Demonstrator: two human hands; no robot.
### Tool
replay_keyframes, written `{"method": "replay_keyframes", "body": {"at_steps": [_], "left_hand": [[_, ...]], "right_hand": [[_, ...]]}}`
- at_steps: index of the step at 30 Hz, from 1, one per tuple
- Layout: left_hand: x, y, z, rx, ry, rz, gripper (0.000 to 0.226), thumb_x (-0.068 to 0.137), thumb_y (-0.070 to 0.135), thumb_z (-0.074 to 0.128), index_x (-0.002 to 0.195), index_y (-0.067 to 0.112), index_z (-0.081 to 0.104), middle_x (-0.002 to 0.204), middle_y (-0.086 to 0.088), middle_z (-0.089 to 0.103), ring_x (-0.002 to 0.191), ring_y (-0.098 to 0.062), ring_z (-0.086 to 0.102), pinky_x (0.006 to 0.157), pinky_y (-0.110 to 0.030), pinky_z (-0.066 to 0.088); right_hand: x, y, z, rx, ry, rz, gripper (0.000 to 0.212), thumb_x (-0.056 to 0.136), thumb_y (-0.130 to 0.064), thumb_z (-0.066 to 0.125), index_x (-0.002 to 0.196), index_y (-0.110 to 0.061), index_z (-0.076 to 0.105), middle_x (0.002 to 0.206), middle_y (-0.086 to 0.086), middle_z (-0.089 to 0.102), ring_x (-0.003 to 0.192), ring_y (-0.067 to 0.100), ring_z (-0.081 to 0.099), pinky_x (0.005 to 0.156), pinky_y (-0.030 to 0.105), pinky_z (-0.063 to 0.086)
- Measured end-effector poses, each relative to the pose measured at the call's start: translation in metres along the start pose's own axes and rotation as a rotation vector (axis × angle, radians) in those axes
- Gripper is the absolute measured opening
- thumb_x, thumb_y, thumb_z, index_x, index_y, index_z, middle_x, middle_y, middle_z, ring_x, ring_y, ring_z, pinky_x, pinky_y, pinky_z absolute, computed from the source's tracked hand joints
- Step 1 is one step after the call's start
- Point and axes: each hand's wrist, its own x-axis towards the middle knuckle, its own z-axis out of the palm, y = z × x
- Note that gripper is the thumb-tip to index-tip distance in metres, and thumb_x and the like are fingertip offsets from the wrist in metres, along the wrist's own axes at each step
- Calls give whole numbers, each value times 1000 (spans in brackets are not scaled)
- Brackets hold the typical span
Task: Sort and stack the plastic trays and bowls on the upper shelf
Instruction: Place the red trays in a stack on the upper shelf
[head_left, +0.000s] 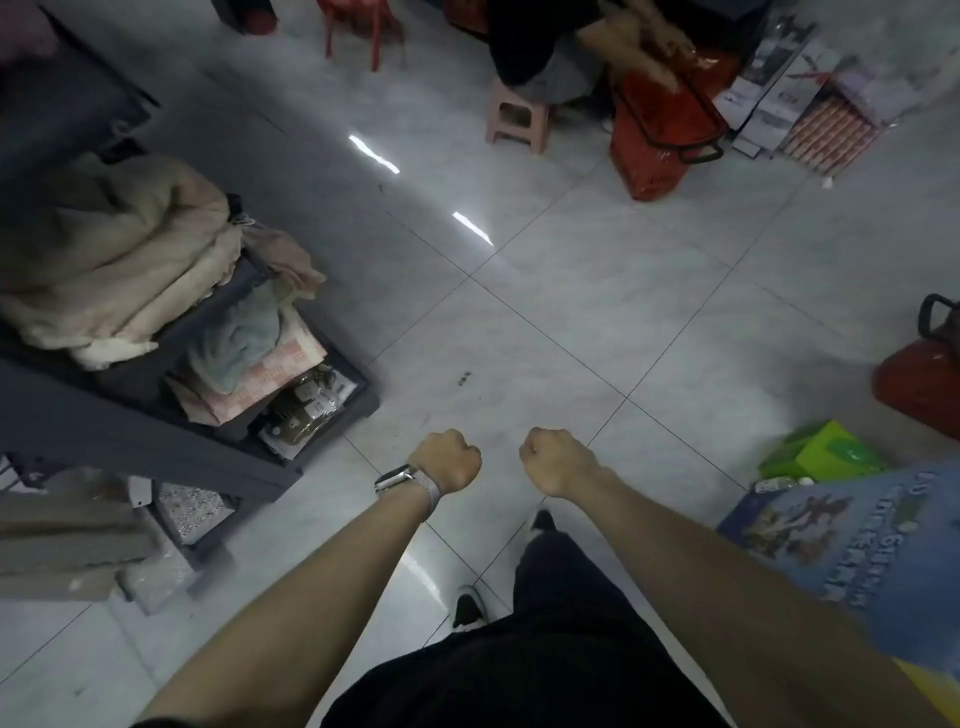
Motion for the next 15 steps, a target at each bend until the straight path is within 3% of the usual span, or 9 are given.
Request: {"method": "replay_keyframes", "body": {"at_steps": [4, 8, 11, 15], "left_hand": [[39, 13, -16, -34, -36, -61, 25, 95, 31, 44, 81, 13, 52, 107, -17, 66, 89, -33, 55, 77, -32, 44], [87, 42, -48, -74, -33, -91, 25, 93, 27, 44, 70, 17, 46, 95, -13, 64, 80, -32, 58, 67, -32, 43], [120, 64, -77, -87, -23, -142, 25, 94, 28, 44, 86, 10, 58, 100, -14, 65, 84, -34, 61, 72, -34, 49], [168, 91, -118, -81, -4, -166, 21, 96, 26, 44, 91, 11, 57, 114, -19, 69, 89, -36, 62, 80, -36, 53]], "right_hand": [[45, 0, -15, 16, -58, 19, 40, 110, -33, 33, 124, -9, 62, 127, 11, 65, 107, 28, 63, 88, 36, 52], [108, 0, -54, -24, -74, -10, 41, 110, -33, 32, 120, -7, 63, 126, 11, 64, 104, 27, 61, 82, 34, 48], [148, -4, -89, -39, -116, -26, 43, 111, -34, 32, 125, -7, 63, 130, 11, 62, 108, 26, 61, 80, 32, 44], [203, -13, -134, -51, -136, -53, 43, 111, -35, 32, 125, -8, 62, 133, 11, 62, 112, 27, 62, 83, 31, 46]]}}
